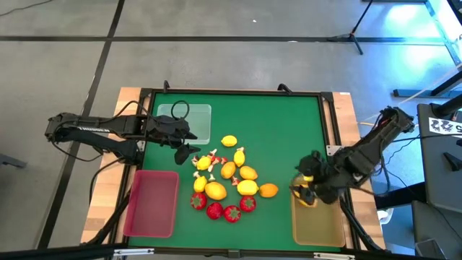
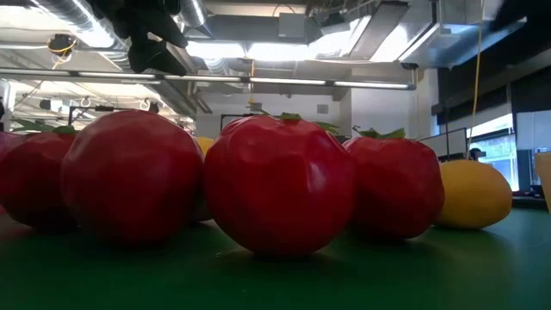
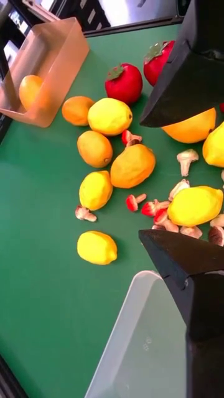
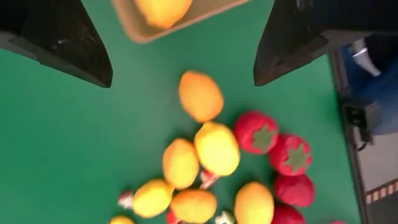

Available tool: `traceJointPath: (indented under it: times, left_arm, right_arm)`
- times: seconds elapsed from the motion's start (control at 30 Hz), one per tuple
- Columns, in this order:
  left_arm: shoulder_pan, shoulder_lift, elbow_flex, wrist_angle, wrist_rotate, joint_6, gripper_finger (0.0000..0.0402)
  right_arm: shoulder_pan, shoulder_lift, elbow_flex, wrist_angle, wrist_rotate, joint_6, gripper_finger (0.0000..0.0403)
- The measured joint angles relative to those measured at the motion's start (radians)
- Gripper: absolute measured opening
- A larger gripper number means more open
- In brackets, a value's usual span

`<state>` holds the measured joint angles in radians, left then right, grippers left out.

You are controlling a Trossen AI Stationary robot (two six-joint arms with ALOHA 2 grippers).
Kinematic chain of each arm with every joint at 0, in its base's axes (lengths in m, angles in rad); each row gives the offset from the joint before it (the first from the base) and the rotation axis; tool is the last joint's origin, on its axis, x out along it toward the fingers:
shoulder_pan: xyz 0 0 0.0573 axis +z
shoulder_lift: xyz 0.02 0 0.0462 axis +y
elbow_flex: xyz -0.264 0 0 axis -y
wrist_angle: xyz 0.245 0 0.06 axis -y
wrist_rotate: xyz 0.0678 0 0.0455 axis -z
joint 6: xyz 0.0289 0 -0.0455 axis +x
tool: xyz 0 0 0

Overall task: Sort produce into baskets
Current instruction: Put the lemon into the orange bin

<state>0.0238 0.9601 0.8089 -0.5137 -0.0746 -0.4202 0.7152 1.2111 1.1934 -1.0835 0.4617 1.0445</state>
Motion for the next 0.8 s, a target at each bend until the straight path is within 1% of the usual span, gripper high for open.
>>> traceJointPath:
  times: [0.1, 0.13, 0.27, 0.4, 0.53, 0.7, 0.8]
  left_arm:
    - [0.0, 0.0, 0.0, 0.0, 0.0, 0.0, 0.0279]
    - [0.0, 0.0, 0.0, 0.0, 0.0, 0.0, 0.0279]
    - [0.0, 0.0, 0.0, -0.001, 0.006, 0.0, 0.0279]
    - [0.0, 0.0, 0.0, -0.001, 0.007, 0.0, 0.0279]
    - [0.0, 0.0, 0.0, -0.001, 0.007, -0.001, 0.0279]
    - [0.0, 0.0, 0.0, -0.004, 0.008, 0.0, 0.0279]
    - [0.0, 0.0, 0.0, -0.006, 0.008, 0.0, 0.0279]
  right_arm:
    - [-0.097, 0.023, 0.0, 0.039, -0.022, -0.155, 0.0386]
    - [-0.13, 0.034, 0.0, 0.056, -0.043, -0.213, 0.0386]
    - [-0.256, 0.099, 0.0, 0.155, -0.165, -0.457, 0.0386]
    - [-0.338, 0.186, 0.0, 0.228, -0.28, -0.673, 0.0386]
    - [-0.389, 0.275, -0.001, 0.218, -0.38, -0.728, 0.0386]
    - [-0.395, 0.378, -0.002, 0.229, -0.461, -0.732, 0.0386]
    - [-0.393, 0.43, -0.002, 0.234, -0.491, -0.726, 0.0386]
